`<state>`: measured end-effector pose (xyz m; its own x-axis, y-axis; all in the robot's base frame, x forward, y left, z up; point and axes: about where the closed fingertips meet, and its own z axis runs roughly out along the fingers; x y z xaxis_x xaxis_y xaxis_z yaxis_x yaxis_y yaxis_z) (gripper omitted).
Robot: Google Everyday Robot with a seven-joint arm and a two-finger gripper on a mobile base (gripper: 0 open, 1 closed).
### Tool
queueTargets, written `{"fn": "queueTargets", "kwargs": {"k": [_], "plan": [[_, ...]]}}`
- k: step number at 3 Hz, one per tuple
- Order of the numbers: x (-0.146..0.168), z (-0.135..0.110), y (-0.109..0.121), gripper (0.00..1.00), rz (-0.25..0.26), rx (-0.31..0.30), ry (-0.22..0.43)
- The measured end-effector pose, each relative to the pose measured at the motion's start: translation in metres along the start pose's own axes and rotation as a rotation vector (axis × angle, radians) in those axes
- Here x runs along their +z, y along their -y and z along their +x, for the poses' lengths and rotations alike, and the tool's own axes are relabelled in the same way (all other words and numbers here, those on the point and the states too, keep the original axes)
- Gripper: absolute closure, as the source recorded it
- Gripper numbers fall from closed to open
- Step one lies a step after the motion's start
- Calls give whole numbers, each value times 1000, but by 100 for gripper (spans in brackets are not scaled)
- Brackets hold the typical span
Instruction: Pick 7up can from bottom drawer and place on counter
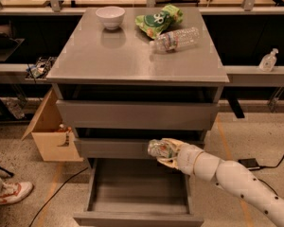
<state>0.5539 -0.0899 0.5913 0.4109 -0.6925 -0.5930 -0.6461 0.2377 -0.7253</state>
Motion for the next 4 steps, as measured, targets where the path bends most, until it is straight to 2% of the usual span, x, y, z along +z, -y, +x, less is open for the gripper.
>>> {"fn": "queueTargets", "kwargs": {"k": [1,2,3,4], "plan": [[-28,-29,42,100,60,-159,-64],[-53,-60,94,100,97,-333,-134],[-53,-61,98,100,99,-340,-134],[-66,-75,125,100,93,-415,-151]]}}
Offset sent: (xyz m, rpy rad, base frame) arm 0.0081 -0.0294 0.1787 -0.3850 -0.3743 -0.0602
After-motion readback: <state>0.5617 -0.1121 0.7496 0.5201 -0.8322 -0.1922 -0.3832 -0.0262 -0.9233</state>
